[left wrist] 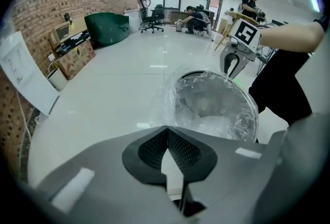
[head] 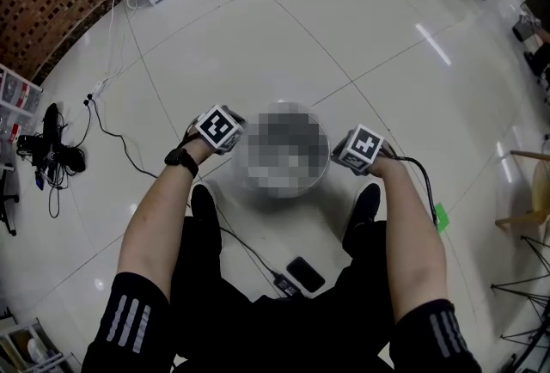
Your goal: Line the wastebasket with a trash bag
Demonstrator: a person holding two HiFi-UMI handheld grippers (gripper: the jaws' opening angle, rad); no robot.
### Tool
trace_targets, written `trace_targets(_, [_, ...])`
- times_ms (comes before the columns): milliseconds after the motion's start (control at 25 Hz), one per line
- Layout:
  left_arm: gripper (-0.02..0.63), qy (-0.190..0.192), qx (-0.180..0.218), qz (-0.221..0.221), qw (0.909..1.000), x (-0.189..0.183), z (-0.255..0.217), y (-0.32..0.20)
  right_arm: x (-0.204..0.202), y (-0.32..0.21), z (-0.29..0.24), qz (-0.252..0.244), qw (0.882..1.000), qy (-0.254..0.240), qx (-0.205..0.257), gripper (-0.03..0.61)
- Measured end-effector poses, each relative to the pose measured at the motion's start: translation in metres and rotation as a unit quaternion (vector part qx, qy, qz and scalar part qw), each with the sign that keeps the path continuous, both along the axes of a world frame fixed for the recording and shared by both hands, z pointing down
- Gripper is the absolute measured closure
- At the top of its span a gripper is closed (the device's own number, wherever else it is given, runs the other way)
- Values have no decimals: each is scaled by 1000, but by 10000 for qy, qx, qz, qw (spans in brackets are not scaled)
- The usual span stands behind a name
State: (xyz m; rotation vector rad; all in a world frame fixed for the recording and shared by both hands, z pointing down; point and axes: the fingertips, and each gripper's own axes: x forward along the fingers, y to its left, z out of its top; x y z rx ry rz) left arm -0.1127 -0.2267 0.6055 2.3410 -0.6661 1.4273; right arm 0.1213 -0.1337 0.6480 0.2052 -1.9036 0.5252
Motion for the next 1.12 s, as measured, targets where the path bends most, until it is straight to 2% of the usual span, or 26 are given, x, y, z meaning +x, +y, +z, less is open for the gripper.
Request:
trace_targets(200, [618, -33, 145, -338, 9993, -15, 5, -17, 6, 1, 5, -1, 10000, 78, 42, 520])
trace_targets(400, [618, 24, -95, -704, 9975, -23, 36, -28, 8, -7, 13, 14, 9996, 159, 246, 520])
trace_targets(560, [618, -44, -302, -657, 9974, -16, 69, -28, 1, -9, 16, -127, 9990, 159, 387, 520])
trace_targets(640, [617, -10, -306, -660, 9973, -11, 80, -31, 11, -9, 29, 24, 9988, 380, 322, 520])
trace_targets(760, [618, 173, -273, -747, 9967, 2, 88, -38, 11, -21, 32, 210, 9980, 297, 511, 520])
trace_targets(880, [618, 314, -422, -760, 9957, 11, 96, -39, 18, -20, 40, 317, 9980, 392, 393, 520])
trace_targets(1120, [598, 327, -636, -610, 9956, 0, 99, -36, 30, -19, 42, 251, 9972, 682, 188, 520])
